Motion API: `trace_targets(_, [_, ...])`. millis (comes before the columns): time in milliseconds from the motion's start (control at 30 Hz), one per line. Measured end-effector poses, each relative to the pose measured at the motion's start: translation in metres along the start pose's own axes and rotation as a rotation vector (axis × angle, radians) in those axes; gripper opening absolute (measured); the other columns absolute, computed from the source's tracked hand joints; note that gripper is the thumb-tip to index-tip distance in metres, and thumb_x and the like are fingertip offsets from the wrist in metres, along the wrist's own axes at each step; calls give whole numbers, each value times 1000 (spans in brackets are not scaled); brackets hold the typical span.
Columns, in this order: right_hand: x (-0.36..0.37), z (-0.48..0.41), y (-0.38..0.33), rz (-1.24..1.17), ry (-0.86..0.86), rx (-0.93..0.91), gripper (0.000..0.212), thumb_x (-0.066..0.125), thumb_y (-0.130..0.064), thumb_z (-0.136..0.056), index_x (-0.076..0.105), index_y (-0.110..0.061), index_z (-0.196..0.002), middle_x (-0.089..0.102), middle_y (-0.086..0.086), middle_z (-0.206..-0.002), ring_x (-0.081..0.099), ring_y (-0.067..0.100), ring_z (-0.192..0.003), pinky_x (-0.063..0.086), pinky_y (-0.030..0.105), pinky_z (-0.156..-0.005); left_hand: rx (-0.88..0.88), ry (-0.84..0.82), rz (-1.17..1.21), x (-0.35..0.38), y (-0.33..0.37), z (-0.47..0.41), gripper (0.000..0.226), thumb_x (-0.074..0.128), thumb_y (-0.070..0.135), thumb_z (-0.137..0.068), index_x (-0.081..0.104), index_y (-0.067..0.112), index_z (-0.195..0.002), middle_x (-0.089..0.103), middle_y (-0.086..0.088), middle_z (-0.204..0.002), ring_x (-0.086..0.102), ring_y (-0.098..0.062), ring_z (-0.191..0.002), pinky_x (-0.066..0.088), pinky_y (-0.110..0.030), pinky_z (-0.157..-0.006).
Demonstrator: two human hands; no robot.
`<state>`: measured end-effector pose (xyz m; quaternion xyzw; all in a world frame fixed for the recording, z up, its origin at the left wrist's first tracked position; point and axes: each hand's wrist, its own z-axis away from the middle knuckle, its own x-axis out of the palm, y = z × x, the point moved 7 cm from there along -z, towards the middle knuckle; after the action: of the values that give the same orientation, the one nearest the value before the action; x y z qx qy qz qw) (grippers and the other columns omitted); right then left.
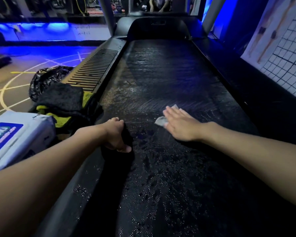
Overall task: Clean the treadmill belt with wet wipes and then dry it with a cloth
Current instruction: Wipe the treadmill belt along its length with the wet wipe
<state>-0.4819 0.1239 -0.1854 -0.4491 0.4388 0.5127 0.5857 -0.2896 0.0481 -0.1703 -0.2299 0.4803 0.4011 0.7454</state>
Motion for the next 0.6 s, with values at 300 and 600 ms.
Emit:
trace_targets(300, [0, -9, -31, 12, 0, -82, 61, 15, -42, -107, -3, -13, -158, -13, 7, -165, -16, 19, -151, -8, 36, -123, -90, 84, -68, -2, -13, 7, 104, 76, 68, -62, 34, 20, -144, 30, -12, -142, 31, -35, -134, 35, -42, -110])
trace_targets(600, [2, -18, -50, 9, 0, -143, 60, 14, -42, -107, -3, -16, -158, -13, 4, -165, -16, 18, -151, -9, 37, -123, -73, 10, -107, -3, -17, 4, 109, 74, 71, -61, 34, 12, -144, 34, -15, -140, 37, -35, -132, 37, -37, -109])
